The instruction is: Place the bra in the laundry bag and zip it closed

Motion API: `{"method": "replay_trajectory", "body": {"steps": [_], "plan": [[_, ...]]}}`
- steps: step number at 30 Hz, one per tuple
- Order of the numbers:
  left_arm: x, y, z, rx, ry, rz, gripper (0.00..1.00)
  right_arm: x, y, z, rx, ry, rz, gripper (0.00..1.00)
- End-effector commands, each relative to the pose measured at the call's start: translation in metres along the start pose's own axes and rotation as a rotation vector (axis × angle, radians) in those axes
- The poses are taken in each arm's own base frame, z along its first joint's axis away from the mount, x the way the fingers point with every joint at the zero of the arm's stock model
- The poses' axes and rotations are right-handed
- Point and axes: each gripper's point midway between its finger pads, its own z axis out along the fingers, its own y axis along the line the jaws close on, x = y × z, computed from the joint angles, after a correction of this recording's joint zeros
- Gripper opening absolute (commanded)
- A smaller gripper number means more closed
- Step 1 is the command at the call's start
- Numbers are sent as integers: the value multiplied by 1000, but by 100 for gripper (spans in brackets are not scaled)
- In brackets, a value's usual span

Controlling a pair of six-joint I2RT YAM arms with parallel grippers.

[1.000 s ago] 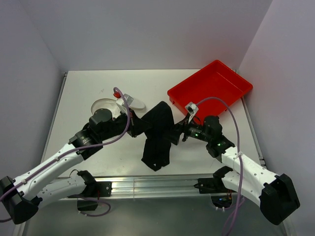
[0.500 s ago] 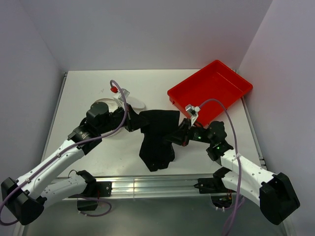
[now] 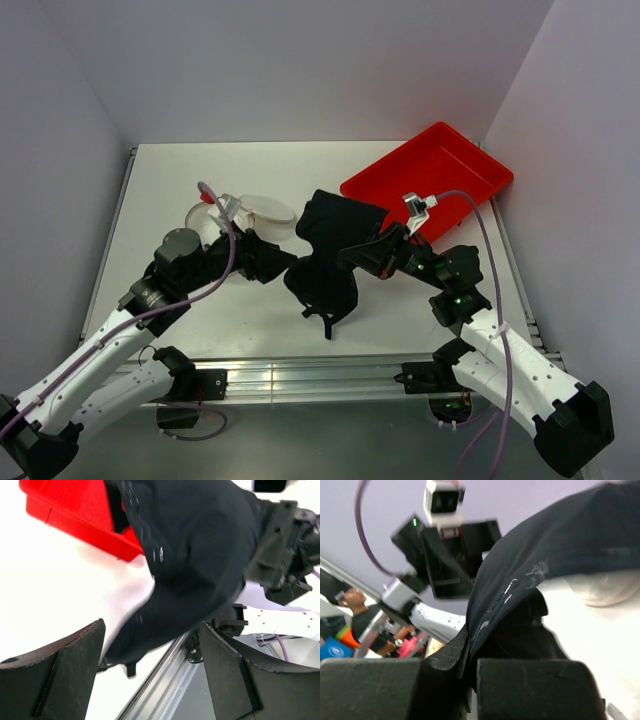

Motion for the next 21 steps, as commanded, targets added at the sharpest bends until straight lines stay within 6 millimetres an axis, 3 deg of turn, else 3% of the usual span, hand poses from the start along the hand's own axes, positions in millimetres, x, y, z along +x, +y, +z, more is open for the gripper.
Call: {"method": "replay_trajectory", "body": {"steps": [1,9,13,17,21], "plan": [[1,-10,-8,79,-54,18,82,-21,15,6,0,-57,55,0],[9,-37,-14,272,-47,61,80,-22,11,15,0,-34,136,0],[15,-35,-5,286,-22,58,78,-22,12,17,-9,-31,154,0],[12,-43,-1,326,-18,72,68,-23,7,19,7,-33,171,0],[17,-38,8,313,-2,61,68,-22,10,20,-18,-25,186,0]]}}
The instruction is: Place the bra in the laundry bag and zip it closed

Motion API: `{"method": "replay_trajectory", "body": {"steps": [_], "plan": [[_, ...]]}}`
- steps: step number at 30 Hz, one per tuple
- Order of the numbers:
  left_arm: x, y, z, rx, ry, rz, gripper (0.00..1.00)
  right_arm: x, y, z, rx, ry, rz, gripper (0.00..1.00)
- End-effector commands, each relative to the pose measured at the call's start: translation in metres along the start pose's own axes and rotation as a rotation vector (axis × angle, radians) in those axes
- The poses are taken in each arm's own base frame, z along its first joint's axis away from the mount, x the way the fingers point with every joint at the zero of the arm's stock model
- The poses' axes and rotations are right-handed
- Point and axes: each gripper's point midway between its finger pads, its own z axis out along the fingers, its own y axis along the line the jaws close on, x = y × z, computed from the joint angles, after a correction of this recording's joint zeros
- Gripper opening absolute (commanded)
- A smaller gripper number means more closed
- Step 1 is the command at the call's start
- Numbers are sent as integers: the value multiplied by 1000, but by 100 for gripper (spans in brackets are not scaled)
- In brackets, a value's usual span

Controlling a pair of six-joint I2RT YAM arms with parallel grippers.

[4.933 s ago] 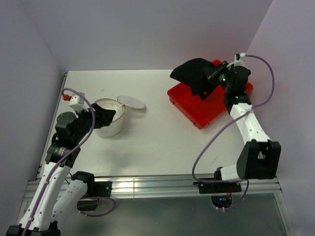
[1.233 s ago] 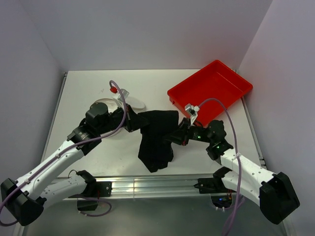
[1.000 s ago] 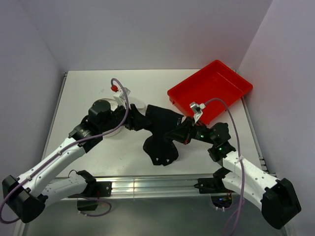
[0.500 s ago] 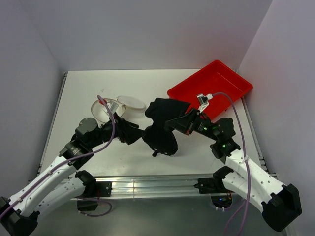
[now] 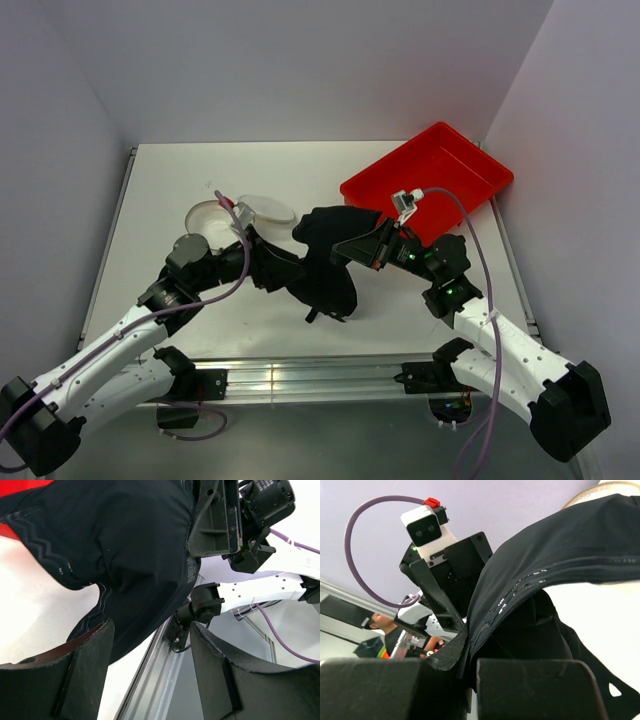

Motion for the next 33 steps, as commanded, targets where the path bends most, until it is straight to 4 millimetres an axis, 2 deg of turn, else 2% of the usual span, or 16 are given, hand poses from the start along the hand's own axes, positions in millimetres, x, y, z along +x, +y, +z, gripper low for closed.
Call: {"method": "replay_trajectory", "body": {"steps": [1,3,6,8,9,10,11,12,16,22,25,26,27,28,31,33], "plan": [[-9,-13,7,63,-21,34,68,-14,36,4,-105,-22,-39,0],[-9,-8,9,32,-27,38,69,-12,36,5,-112,-12,-32,0],[-6,-15,12,55,-18,47,65,-11,34,5,-112,-12,-21,0],[-3,-20,15,69,-3,51,55,-11,31,5,-104,-10,-9,0],[-4,-22,16,75,-3,54,46,-10,30,6,-104,-10,-8,0],[-3,-23,17,78,1,53,16,-11,29,6,-103,-13,-7,0],[-4,-24,16,78,1,51,6,-11,28,5,-99,-16,-4,0],[-4,-24,16,77,0,53,0,-11,26,5,-92,-19,-2,0],[-13,-28,13,65,-27,63,0,-10,25,4,-90,-23,-1,0],[-23,-40,3,80,-60,75,0,-12,9,-2,-34,-27,-4,0],[-25,-26,-1,-7,-72,91,1,-11,15,-5,-49,-23,-3,0],[-28,-14,-1,-74,-93,97,8,-12,18,-4,-57,-21,-8,0],[-29,-8,-2,-110,-98,104,21,-12,21,-5,-64,-19,-11,0],[-24,2,-3,-157,-74,105,39,-12,24,-6,-71,-16,-13,0],[-22,0,-2,-138,-73,113,56,-12,30,-7,-87,-10,-13,0],[-24,-2,0,-127,-81,127,59,-11,36,-7,-114,-4,-15,0]]}}
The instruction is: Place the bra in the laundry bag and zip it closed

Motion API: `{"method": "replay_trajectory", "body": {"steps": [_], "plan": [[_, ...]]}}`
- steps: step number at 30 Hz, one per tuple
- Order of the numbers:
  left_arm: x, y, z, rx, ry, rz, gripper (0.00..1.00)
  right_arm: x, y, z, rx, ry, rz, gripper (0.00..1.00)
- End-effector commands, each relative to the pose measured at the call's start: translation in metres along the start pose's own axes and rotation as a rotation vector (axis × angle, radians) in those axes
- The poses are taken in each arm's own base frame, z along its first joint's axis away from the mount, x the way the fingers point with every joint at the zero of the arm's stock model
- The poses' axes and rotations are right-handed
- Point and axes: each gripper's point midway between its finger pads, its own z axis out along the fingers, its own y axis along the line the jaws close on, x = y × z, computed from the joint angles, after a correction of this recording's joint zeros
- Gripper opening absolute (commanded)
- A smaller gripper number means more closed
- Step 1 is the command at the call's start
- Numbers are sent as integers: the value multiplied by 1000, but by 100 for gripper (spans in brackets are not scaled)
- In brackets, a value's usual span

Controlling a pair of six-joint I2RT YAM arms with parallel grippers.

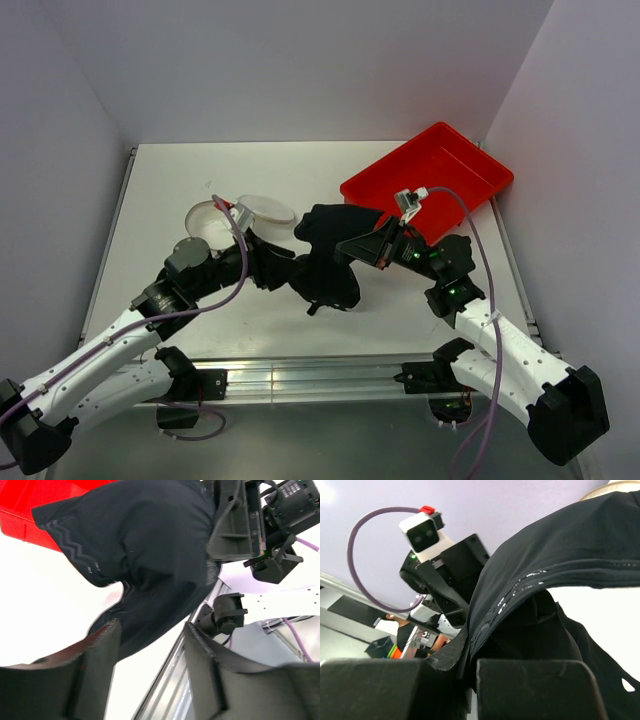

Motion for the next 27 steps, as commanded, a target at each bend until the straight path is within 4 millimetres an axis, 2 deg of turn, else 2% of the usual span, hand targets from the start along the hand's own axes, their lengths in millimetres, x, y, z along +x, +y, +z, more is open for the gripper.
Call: {"method": "replay_trajectory", "body": {"steps": [1,6,12,15,16,18,19,21,23,24,25,26,27], "plan": [[-14,-4,1,-5,-41,55,63,-3,34,-2,-107,12,-38,0],[-24,-19,0,75,-84,87,67,1,40,-3,-146,42,-25,0],[-9,-40,8,206,-18,88,65,2,45,-4,-173,46,-5,0],[2,-49,12,249,21,85,54,0,43,-4,-166,28,6,0],[6,-49,14,245,40,80,43,0,42,-4,-163,24,8,0],[6,-47,15,227,41,78,31,0,41,-4,-160,25,13,0],[4,-48,14,223,33,80,17,0,41,-4,-161,26,12,0],[-2,-44,13,189,6,70,3,0,38,-4,-152,27,12,0],[-8,-48,8,193,-18,69,0,-3,33,-5,-135,16,4,0],[-11,-50,7,198,-27,67,0,-2,21,-5,-88,22,27,2],[-13,-54,4,210,-31,66,0,-2,11,-5,-48,27,-9,20],[-14,-55,3,213,-31,67,0,-1,-10,-6,66,43,31,33],[-15,-57,1,213,-28,66,0,0,-21,-8,125,46,12,48]]}}
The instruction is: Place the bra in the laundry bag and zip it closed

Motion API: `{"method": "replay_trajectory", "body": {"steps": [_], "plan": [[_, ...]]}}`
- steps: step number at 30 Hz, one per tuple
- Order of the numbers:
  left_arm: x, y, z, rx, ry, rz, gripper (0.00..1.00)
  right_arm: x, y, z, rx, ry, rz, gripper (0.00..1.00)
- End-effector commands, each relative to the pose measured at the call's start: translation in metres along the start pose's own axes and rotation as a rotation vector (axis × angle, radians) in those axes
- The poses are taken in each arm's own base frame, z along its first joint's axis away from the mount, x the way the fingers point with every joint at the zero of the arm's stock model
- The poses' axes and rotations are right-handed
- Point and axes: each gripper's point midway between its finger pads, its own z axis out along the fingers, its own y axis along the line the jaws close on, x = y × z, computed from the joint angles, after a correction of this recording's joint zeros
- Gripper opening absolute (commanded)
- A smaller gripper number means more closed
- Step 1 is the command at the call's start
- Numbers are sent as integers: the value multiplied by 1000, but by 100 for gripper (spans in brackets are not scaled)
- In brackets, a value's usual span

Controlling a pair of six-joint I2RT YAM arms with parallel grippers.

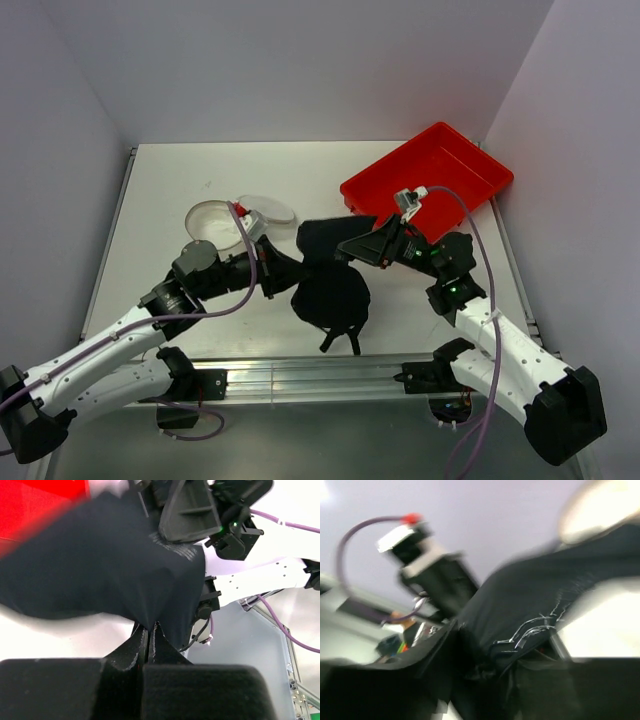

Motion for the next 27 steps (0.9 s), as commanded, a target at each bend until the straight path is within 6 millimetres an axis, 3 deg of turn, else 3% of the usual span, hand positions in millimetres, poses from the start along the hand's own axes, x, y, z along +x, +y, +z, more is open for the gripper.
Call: {"method": "replay_trajectory", "body": {"steps": [1,3,6,8,10,12,14,16,19,22,23,25,27], "plan": [[-31,-23,-8,46,-78,35,0,-3,-37,-8,200,15,-122,74],[-30,-24,-10,50,-69,35,0,-6,-43,-17,281,-6,-179,85],[-26,-24,-10,52,-45,39,0,-11,-31,-27,279,-40,-337,89],[-20,-22,-9,47,-8,37,0,-20,-8,-36,261,-87,-502,90],[-15,-21,-8,40,26,40,0,-22,8,-43,233,-108,-611,97],[-19,-23,-8,41,34,62,0,-22,30,-41,163,-104,-692,100],[-11,-20,-10,26,78,58,0,-3,45,-36,29,8,-734,100],[-17,-22,-12,22,67,74,0,12,60,-31,-91,103,-750,100],[-25,-24,-14,17,49,85,0,14,47,-17,-59,171,-788,100],[-29,-31,-15,42,43,90,0,-9,32,-15,146,141,-806,100],[-33,-34,-17,49,31,92,0,-18,37,-16,179,113,-817,100],[-46,-37,-22,34,-35,96,0,-9,32,-18,189,163,-752,100],[-59,-35,-27,-8,-88,92,0,15,30,-21,119,255,-690,100]]}}
